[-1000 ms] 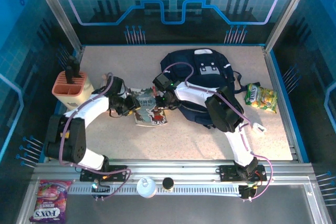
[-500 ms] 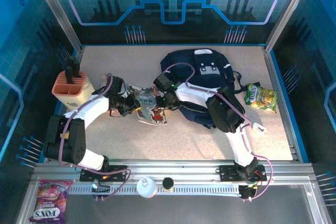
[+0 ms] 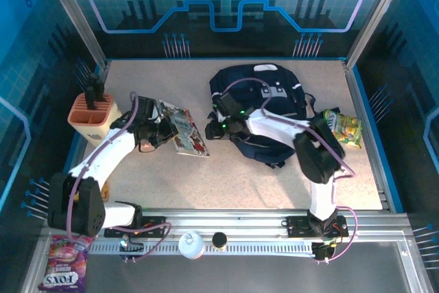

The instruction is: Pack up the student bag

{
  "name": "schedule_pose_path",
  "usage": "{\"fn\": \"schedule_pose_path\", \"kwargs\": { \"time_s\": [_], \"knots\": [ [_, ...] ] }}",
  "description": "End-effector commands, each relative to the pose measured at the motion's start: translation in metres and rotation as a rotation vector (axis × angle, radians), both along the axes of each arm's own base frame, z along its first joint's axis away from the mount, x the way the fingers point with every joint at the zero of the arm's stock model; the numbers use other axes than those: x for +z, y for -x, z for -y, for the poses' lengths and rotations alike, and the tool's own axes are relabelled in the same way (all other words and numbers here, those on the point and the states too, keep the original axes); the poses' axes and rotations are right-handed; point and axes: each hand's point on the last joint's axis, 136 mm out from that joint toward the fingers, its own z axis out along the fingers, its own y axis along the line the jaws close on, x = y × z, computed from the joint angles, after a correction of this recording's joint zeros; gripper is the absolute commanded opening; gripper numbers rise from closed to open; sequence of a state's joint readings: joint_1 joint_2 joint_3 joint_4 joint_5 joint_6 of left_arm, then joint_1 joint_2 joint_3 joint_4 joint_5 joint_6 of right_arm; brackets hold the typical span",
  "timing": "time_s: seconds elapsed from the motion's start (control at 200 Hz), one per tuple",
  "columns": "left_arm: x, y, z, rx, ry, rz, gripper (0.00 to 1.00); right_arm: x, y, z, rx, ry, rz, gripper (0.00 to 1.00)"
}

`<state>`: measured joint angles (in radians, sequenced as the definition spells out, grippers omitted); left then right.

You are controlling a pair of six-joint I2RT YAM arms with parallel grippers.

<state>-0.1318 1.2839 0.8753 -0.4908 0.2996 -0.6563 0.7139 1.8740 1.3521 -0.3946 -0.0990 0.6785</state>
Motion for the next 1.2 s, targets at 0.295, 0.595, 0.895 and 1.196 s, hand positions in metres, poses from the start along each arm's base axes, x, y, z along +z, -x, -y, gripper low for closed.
{"fn": "schedule_pose_path", "kwargs": {
  "time_s": [0.295, 0.595, 0.895, 1.196],
  "knots": [
    [0.140, -0.073, 0.040, 0.029, 0.304, 0.323, 0.00, 0.133, -0.030, 0.081, -0.207, -0.552, 0.146, 0.80],
    [0.175, -0.115, 0.072, 0.135, 0.485, 0.456, 0.00, 0.148, -0.027, 0.122, -0.367, -0.743, 0.152, 1.00],
    [0.166, -0.122, 0.112, 0.171, 0.593, 0.455, 0.00, 0.162, -0.027, 0.106, -0.421, -0.854, 0.214, 1.00],
    [0.165, -0.124, 0.137, 0.112, 0.638, 0.428, 0.00, 0.169, -0.044, 0.092, -0.442, -0.963, 0.191, 1.00]
  ]
}}
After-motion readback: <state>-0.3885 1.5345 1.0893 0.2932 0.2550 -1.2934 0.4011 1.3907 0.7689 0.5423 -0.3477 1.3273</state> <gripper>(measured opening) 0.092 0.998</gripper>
